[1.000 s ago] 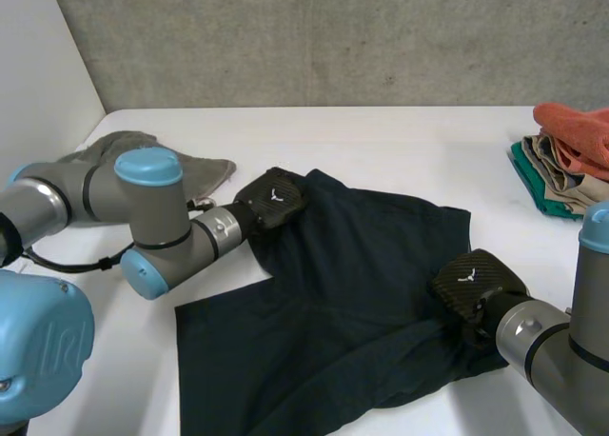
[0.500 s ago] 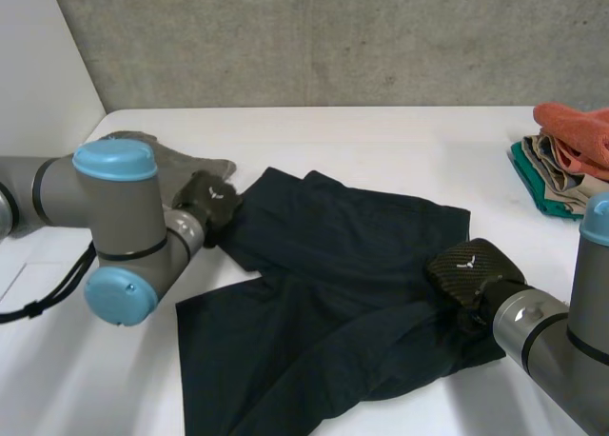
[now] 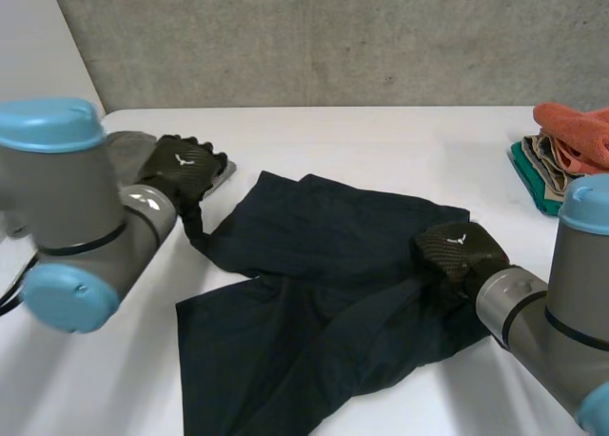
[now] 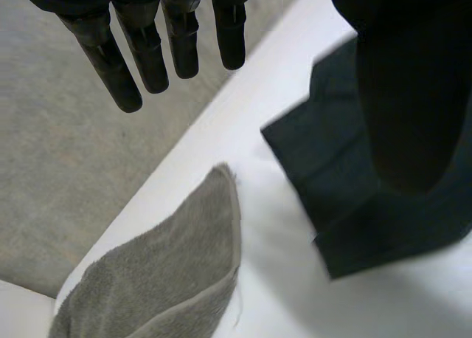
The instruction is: Fold the laundry.
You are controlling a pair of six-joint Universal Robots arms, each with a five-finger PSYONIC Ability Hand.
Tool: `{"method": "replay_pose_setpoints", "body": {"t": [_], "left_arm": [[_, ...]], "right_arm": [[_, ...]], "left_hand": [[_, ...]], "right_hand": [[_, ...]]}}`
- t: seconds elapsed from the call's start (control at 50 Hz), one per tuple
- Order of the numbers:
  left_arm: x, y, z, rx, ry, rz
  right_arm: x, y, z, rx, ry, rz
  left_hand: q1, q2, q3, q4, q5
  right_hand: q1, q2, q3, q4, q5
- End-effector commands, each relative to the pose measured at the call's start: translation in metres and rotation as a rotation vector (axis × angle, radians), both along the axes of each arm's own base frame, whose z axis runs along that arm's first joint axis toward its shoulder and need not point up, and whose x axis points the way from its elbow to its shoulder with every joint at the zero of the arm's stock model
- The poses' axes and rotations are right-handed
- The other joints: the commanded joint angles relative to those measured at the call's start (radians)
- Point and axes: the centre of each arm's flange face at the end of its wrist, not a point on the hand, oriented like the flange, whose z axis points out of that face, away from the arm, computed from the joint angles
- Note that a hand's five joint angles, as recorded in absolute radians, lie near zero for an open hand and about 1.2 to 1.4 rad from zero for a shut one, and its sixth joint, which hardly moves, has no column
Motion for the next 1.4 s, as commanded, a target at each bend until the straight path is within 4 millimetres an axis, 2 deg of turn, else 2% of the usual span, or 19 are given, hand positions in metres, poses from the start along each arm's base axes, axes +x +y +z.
{"method": "replay_pose_setpoints", "body": {"t": [0.02,0.16,0.3,0.44,0.58,0.62,0.72,0.8,0.88,0.9,0.92,0.96,0.98,1.06,1.08,1.22,1.28,1.3,1.4], "left_arm": [[0.024,0.066,0.012,0.182,0.179,0.045],[0.039,0.134,-0.016,0.376,0.140,-0.002],[0.048,0.171,-0.044,0.540,0.128,-0.034],[0.045,0.173,-0.054,0.607,0.141,-0.026],[0.040,0.169,-0.064,0.644,0.122,-0.026],[0.037,0.173,-0.063,0.642,0.114,-0.052],[0.030,0.182,-0.055,0.631,0.095,-0.103],[0.038,0.206,-0.051,0.719,-0.049,-0.156],[0.046,0.227,-0.045,0.750,-0.270,-0.286],[0.048,0.229,-0.044,0.750,-0.303,-0.306],[0.049,0.229,-0.043,0.729,-0.350,-0.340],[0.048,0.225,-0.040,0.688,-0.380,-0.363],[0.045,0.220,-0.038,0.659,-0.384,-0.370],[0.026,0.180,-0.023,0.482,-0.311,-0.349],[0.017,0.159,-0.020,0.415,-0.274,-0.331],[-0.025,0.091,-0.011,0.179,-0.176,-0.294],[-0.043,0.055,-0.010,0.071,-0.143,-0.242],[-0.052,0.035,-0.014,0.013,-0.123,-0.210],[-0.082,-0.017,-0.022,-0.152,-0.050,-0.162]], "right_arm": [[0.000,-0.017,-0.001,0.011,-0.086,-0.063],[-0.002,-0.020,-0.003,0.013,-0.106,-0.080],[-0.001,-0.022,-0.003,-0.012,-0.117,-0.080],[-0.001,-0.023,-0.004,-0.010,-0.117,-0.083],[-0.008,-0.028,-0.005,-0.012,-0.114,-0.110],[-0.010,-0.028,-0.004,-0.015,-0.111,-0.115],[-0.012,-0.022,0.002,-0.022,-0.059,-0.085],[-0.022,0.005,0.017,-0.057,0.165,0.030],[-0.043,0.063,0.002,0.060,0.552,0.296],[-0.055,0.084,-0.006,0.143,0.676,0.399],[-0.060,0.089,-0.007,0.162,0.710,0.437],[-0.064,0.085,-0.007,0.155,0.724,0.428],[-0.066,0.069,-0.005,0.119,0.676,0.334],[-0.057,0.038,0.004,0.008,0.506,0.164],[-0.056,0.031,0.005,-0.006,0.471,0.137],[-0.040,-0.011,-0.008,-0.032,0.313,0.055],[-0.035,-0.025,0.001,-0.110,0.273,0.029],[-0.032,-0.035,0.007,-0.172,0.247,0.009],[-0.023,-0.070,0.017,-0.318,0.163,-0.065]], "left_hand": [[0.046,0.037,0.038,0.045,0.047],[0.046,0.037,0.038,0.045,0.047],[0.081,0.072,0.073,0.081,0.082],[0.160,0.151,0.152,0.160,0.161],[0.735,0.726,0.727,0.735,0.736],[1.089,1.080,1.081,1.089,1.090],[1.091,1.081,1.083,1.090,1.092],[1.091,1.081,1.083,1.090,1.092],[1.091,1.081,1.083,1.090,1.092],[1.091,1.081,1.083,1.090,1.092],[1.091,1.081,1.083,1.090,1.092],[1.091,1.081,1.083,1.090,1.092],[1.091,1.081,1.083,1.090,1.092],[1.091,1.081,1.083,1.090,1.092],[1.091,1.081,1.083,1.090,1.092],[1.091,1.081,1.083,1.090,1.092],[1.091,1.081,1.083,1.090,1.092],[1.091,1.081,1.083,1.090,1.092],[1.091,1.081,1.083,1.090,1.092]], "right_hand": [[0.307,0.229,0.204,0.195,0.216],[0.307,0.229,0.204,0.195,0.216],[0.307,0.229,0.204,0.195,0.216],[0.307,0.229,0.204,0.195,0.216],[0.307,0.229,0.204,0.195,0.216],[0.307,0.229,0.204,0.195,0.216],[0.307,0.229,0.204,0.195,0.216],[0.307,0.229,0.204,0.195,0.216],[0.307,0.229,0.204,0.195,0.216],[0.307,0.229,0.204,0.195,0.216],[0.307,0.229,0.204,0.195,0.216],[0.307,0.229,0.204,0.195,0.216],[0.307,0.229,0.204,0.195,0.216],[0.307,0.229,0.204,0.195,0.216],[0.307,0.229,0.204,0.195,0.216],[0.307,0.229,0.204,0.195,0.216],[0.307,0.229,0.204,0.195,0.216],[0.307,0.229,0.204,0.195,0.216],[0.307,0.229,0.204,0.195,0.216]]}}
